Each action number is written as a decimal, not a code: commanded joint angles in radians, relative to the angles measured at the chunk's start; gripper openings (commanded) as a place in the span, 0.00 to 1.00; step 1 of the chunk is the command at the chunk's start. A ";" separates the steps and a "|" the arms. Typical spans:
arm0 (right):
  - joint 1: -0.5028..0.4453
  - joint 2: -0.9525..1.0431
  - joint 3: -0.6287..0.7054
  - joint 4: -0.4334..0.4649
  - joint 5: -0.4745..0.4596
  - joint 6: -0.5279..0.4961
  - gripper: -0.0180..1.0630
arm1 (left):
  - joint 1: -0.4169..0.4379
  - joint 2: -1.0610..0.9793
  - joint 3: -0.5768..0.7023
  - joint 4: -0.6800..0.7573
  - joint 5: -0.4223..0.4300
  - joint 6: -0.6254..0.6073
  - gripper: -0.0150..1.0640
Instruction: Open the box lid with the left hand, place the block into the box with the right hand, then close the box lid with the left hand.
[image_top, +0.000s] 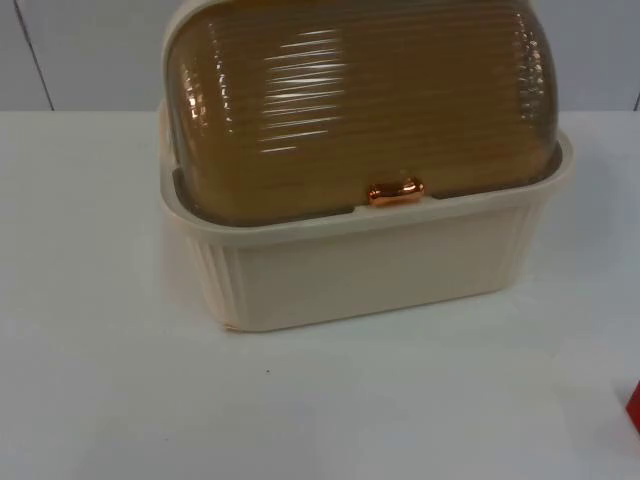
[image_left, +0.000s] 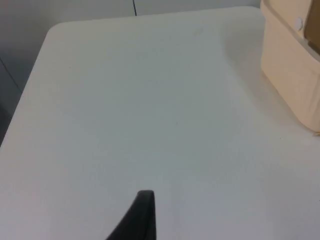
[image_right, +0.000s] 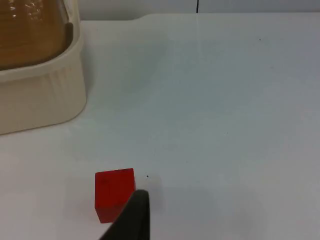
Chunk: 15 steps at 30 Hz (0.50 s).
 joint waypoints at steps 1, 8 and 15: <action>-0.001 -0.002 0.001 -0.006 -0.011 -0.025 0.91 | -0.005 -0.003 0.005 0.004 0.000 -0.007 0.99; -0.001 -0.002 0.001 -0.011 -0.013 -0.067 0.91 | -0.005 -0.003 0.005 0.004 0.000 -0.007 0.99; -0.001 -0.002 0.001 -0.004 -0.011 -0.015 0.91 | -0.005 -0.003 0.005 0.004 0.000 -0.007 0.99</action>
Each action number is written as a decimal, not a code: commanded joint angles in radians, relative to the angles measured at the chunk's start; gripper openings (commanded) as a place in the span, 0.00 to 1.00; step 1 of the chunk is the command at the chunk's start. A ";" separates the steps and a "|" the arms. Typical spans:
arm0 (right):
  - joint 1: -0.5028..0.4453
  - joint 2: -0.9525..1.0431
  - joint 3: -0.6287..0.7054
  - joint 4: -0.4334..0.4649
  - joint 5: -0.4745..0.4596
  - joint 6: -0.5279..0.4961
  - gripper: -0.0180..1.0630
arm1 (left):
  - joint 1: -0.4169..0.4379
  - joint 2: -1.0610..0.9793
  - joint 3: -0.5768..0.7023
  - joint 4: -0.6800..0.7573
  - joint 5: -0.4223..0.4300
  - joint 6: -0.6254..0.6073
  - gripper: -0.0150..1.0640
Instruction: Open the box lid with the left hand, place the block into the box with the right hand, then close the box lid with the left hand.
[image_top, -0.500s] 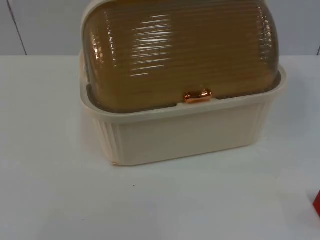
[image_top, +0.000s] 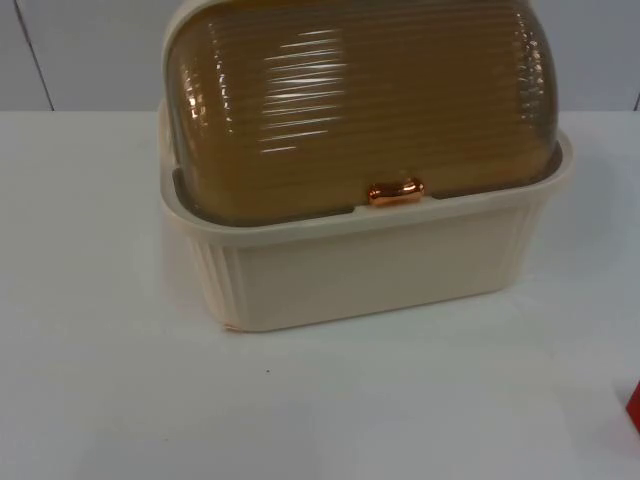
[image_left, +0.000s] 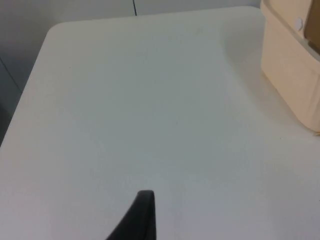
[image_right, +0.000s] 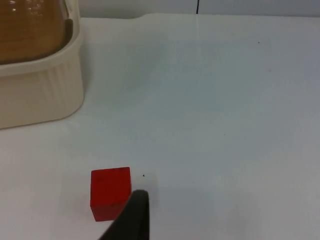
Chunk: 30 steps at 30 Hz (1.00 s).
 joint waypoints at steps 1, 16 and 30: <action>-0.001 -0.002 0.001 0.006 -0.009 0.010 0.91 | -0.005 -0.003 0.005 0.004 0.000 -0.010 0.99; -0.001 -0.002 0.001 0.030 -0.007 0.019 0.91 | -0.005 -0.003 0.005 0.023 0.000 -0.069 0.99; -0.001 0.122 -0.125 0.023 -0.008 0.037 0.91 | -0.005 0.055 -0.103 0.122 -0.035 -0.076 0.99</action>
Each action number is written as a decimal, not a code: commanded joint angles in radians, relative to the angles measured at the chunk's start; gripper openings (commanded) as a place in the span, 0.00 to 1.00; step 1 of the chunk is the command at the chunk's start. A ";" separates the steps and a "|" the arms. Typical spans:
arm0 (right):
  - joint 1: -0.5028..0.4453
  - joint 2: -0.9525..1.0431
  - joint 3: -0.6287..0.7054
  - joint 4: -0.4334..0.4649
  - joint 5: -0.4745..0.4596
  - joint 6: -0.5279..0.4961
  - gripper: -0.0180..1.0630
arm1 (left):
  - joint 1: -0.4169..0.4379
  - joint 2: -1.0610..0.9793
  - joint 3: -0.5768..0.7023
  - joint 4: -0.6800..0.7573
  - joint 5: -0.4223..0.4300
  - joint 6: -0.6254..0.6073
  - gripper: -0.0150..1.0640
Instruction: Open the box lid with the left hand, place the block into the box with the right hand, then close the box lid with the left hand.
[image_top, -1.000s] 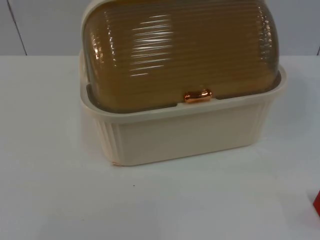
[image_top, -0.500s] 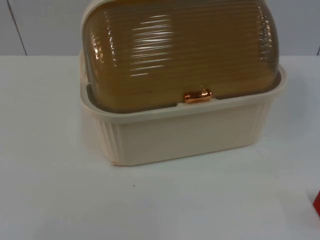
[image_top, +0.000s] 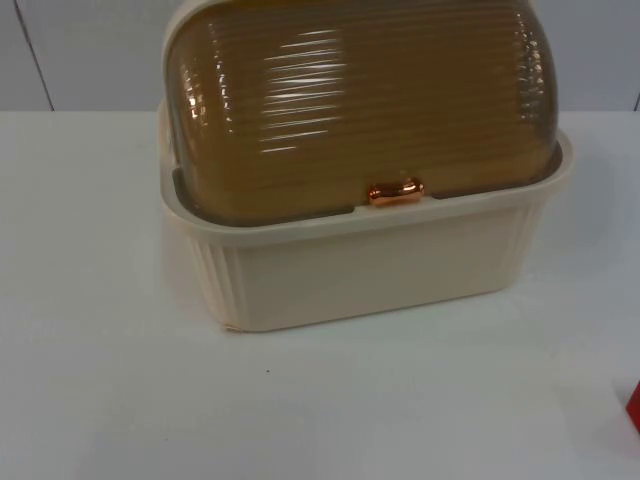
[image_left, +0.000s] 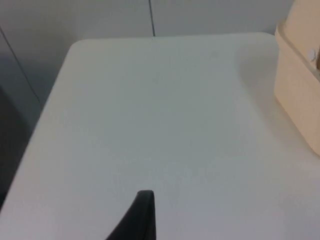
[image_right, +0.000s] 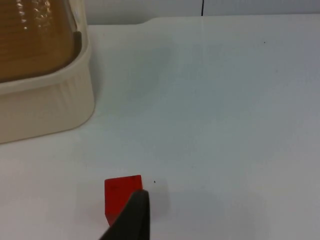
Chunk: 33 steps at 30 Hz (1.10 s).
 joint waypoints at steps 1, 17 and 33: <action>-0.001 0.070 -0.061 0.000 -0.035 0.003 0.91 | -0.005 0.052 -0.046 0.072 -0.050 -0.013 0.99; -0.001 0.469 -0.326 -0.102 -0.285 0.059 0.91 | -0.005 0.501 -0.168 0.051 -0.310 -0.056 0.99; -0.001 0.517 -0.338 -0.130 -0.276 0.052 0.91 | -0.281 0.984 -0.170 -0.340 -0.363 0.469 0.99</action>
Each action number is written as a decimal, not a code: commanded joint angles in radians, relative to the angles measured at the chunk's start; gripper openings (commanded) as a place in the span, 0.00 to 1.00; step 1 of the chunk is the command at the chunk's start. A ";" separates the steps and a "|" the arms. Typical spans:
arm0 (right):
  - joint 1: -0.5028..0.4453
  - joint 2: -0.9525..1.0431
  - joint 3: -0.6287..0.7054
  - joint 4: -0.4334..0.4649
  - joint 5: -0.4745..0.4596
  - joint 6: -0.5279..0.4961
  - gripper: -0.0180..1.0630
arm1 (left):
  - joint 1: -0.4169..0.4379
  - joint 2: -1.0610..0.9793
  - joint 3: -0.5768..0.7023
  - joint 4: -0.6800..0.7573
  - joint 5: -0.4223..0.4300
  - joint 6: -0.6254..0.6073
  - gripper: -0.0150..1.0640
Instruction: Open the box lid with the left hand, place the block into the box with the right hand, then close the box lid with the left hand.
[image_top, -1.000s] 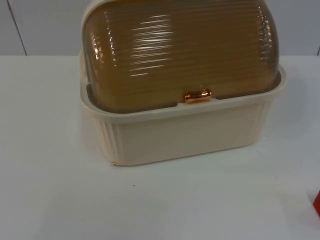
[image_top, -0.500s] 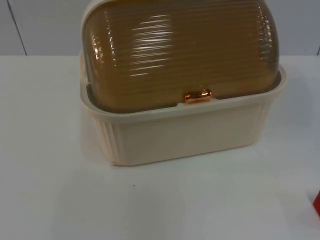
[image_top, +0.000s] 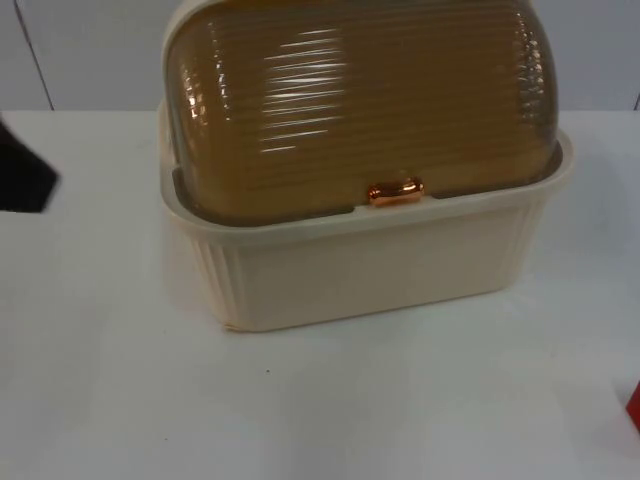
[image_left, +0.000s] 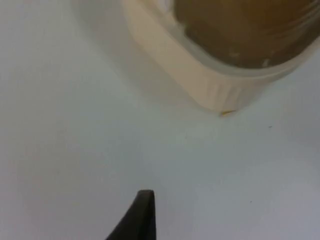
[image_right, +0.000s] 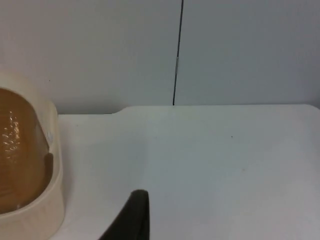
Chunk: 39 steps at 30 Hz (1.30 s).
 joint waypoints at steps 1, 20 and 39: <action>-0.001 0.000 -0.011 -0.022 0.001 -0.005 0.91 | -0.058 0.023 -0.004 -0.013 -0.052 0.020 0.99; -0.001 0.000 -0.011 -0.035 -0.005 -0.005 0.91 | -0.604 0.502 -0.490 0.573 0.016 0.006 0.99; -0.001 0.000 -0.011 -0.085 -0.007 -0.005 0.91 | -0.762 0.733 -0.541 0.863 -0.116 -0.347 0.99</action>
